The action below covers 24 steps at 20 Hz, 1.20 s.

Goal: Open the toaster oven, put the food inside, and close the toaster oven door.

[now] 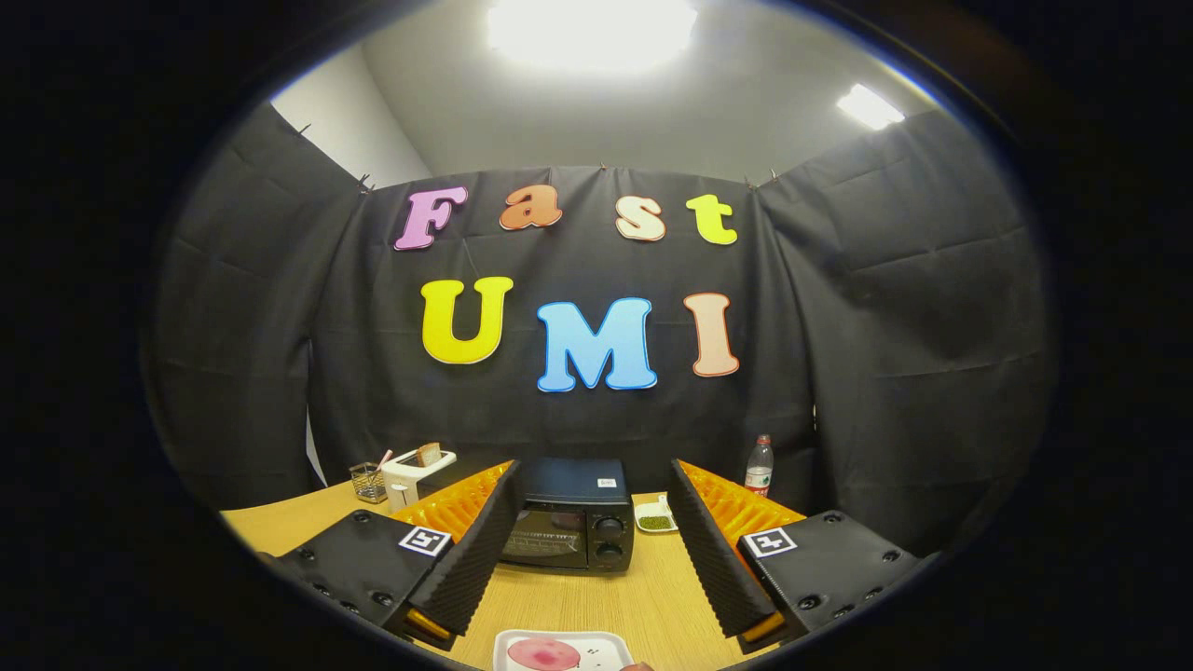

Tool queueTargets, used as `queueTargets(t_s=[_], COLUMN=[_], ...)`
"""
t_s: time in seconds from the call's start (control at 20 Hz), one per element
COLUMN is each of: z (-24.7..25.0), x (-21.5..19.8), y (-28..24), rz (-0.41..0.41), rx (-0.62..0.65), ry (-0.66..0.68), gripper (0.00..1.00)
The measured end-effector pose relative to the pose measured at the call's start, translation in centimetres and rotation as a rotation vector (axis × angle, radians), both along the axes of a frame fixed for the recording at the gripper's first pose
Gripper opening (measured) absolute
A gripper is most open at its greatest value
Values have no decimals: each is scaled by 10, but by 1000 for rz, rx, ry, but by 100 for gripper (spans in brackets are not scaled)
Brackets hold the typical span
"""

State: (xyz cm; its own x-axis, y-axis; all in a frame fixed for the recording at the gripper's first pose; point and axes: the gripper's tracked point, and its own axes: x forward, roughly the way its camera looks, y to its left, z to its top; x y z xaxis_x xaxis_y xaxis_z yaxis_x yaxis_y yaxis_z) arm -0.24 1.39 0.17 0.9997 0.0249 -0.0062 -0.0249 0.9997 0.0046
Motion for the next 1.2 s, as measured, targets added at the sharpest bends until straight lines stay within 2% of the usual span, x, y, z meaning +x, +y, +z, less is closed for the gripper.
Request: queueTargets(t_s=[0.55, 0.95, 1.2], z=[-2, -13, -28], x=[19, 63, 101], y=[9, 31, 57], rz=[1, -2, 31], rx=[22, 31, 47], ry=[7, 28, 53], gripper=[98, 98, 98])
